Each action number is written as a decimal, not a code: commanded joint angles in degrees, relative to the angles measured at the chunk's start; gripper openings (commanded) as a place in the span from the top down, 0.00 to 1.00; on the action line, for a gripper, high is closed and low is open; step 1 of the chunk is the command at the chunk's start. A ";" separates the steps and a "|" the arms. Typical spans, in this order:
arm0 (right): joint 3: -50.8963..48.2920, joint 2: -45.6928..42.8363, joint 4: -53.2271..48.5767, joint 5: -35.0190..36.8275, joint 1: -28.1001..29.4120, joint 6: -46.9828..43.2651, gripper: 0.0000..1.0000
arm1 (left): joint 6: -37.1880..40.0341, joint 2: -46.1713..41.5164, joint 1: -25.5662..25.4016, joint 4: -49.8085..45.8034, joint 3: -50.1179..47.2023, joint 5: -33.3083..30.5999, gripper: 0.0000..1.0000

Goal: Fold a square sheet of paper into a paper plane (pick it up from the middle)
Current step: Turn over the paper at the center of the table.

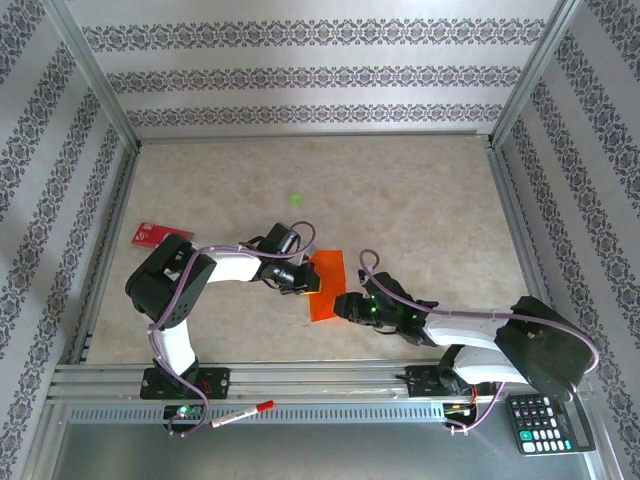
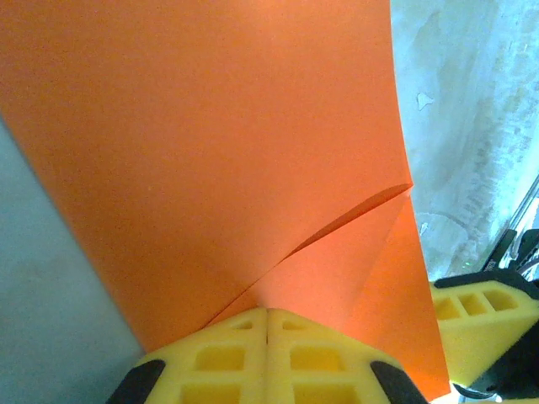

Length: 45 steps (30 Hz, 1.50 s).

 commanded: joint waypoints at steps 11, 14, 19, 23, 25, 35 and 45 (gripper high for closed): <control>-2.02 -5.49 -3.03 10.21 2.79 5.17 0.82 | 1.69 1.96 0.42 -5.15 -0.89 -2.47 1.00; -1.69 -4.68 -2.82 10.02 2.90 5.30 0.83 | 1.60 1.98 0.46 -5.24 -0.91 -2.39 1.00; -1.45 -4.01 -3.04 10.51 3.06 5.69 0.83 | 1.66 1.88 0.41 -5.24 -1.14 -2.39 1.00; -0.58 -2.52 -2.66 10.50 3.23 5.44 0.86 | 1.52 2.03 0.37 -4.98 -1.14 -2.32 1.00; -0.26 -2.02 -2.39 10.56 3.24 5.42 0.87 | 1.29 1.98 0.43 -4.80 -1.17 -2.21 1.00; 1.17 -6.03 -8.17 12.75 2.19 0.81 1.00 | -2.46 0.65 0.89 0.35 -1.29 2.06 0.90; 16.31 -15.67 -44.06 0.64 -15.83 -24.98 1.00 | -11.07 -9.56 10.00 7.20 -2.47 9.30 0.69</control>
